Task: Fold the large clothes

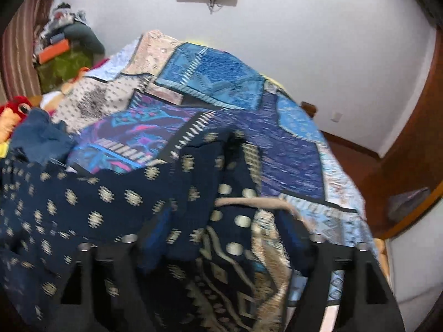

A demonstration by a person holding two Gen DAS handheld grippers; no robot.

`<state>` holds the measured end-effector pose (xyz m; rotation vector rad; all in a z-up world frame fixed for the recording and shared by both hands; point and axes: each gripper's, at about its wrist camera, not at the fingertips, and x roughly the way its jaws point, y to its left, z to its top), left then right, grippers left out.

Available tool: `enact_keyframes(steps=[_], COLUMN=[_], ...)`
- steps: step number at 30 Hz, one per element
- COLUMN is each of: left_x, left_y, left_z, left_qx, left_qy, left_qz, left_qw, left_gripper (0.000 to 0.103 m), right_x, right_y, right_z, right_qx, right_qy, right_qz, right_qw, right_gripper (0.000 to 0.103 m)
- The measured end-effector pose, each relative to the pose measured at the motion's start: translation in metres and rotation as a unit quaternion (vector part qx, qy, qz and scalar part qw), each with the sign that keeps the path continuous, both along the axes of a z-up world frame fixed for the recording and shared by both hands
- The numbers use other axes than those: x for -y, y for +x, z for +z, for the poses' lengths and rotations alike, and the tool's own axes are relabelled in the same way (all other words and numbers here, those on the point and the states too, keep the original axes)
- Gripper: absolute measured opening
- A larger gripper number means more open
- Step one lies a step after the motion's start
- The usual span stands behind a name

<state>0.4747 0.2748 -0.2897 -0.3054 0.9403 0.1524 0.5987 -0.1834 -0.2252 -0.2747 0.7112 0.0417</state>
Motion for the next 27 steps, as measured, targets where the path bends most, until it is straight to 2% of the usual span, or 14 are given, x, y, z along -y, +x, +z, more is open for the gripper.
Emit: enact_keyframes(steps=[1, 2, 3, 5, 8, 14, 21, 27], left_x=[0.002, 0.004, 0.007, 0.011, 0.02, 0.045, 0.088, 0.119], left_y=[0.0, -0.002, -0.005, -0.013, -0.032, -0.073, -0.137, -0.193], left_z=[0.002, 0.004, 0.007, 0.012, 0.027, 0.074, 0.138, 0.168], left_qx=[-0.006, -0.011, -0.016, -0.022, -0.027, -0.005, 0.045, 0.082], left_qy=[0.009, 0.023, 0.041, 0.061, 0.071, 0.09, 0.104, 0.109], left_qz=[-0.001, 0.0, 0.0, -0.008, -0.022, -0.047, -0.088, -0.119], left_qw=[0.9999, 0.9997, 0.999, 0.9978, 0.9968, 0.9948, 0.9897, 0.9835], left_gripper=[0.032, 0.04, 0.044, 0.044, 0.044, 0.05, 0.055, 0.061], right_x=[0.005, 0.01, 0.013, 0.018, 0.019, 0.014, 0.012, 0.017], right_y=[-0.002, -0.004, -0.008, -0.017, -0.038, -0.109, -0.202, -0.274], right_z=[0.002, 0.003, 0.005, 0.01, 0.017, 0.05, 0.101, 0.126], right_qx=[-0.01, -0.019, -0.028, -0.046, -0.065, -0.04, 0.002, 0.021], right_qy=[0.007, 0.016, 0.025, 0.038, 0.034, 0.011, 0.045, 0.072], right_qz=[-0.003, -0.004, -0.005, -0.007, 0.002, 0.03, 0.057, 0.078], right_qw=[1.0, 1.0, 0.999, 0.998, 0.997, 0.999, 0.997, 0.994], right_gripper=[0.086, 0.087, 0.087, 0.087, 0.087, 0.087, 0.087, 0.087])
